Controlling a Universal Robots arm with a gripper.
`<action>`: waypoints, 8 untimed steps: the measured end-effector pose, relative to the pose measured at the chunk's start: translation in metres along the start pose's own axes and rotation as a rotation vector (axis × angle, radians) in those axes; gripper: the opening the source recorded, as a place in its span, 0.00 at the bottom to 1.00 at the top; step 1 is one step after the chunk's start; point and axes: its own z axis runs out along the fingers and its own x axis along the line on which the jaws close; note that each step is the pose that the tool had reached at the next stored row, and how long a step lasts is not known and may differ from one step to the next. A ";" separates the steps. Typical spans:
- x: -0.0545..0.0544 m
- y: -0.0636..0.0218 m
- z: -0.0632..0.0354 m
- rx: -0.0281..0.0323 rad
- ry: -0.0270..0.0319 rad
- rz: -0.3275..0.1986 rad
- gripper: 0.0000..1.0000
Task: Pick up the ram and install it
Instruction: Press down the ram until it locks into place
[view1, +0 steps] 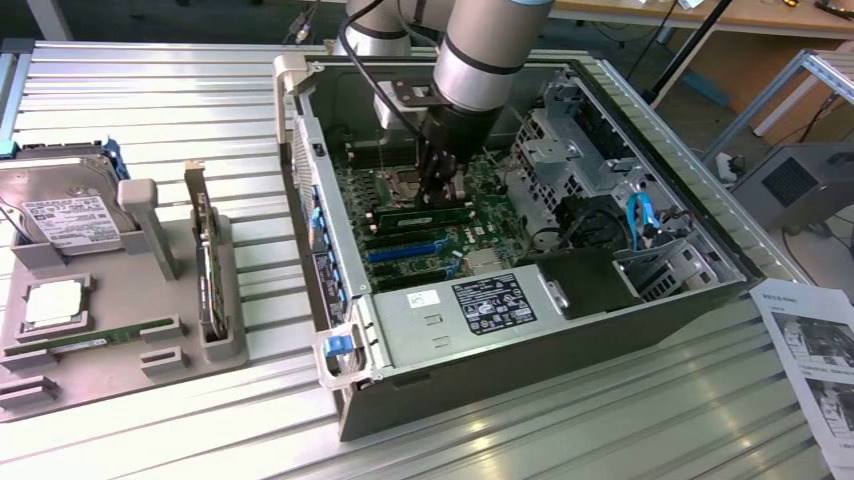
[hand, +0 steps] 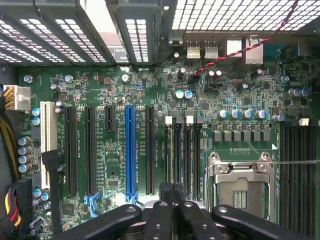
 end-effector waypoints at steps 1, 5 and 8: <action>0.000 0.0000 0.0000 -0.0001 0.0001 0.000 0.11; 0.000 -0.0001 0.0036 0.0000 0.0001 0.000 0.11; 0.000 -0.0001 0.0053 0.0000 0.0001 0.000 0.11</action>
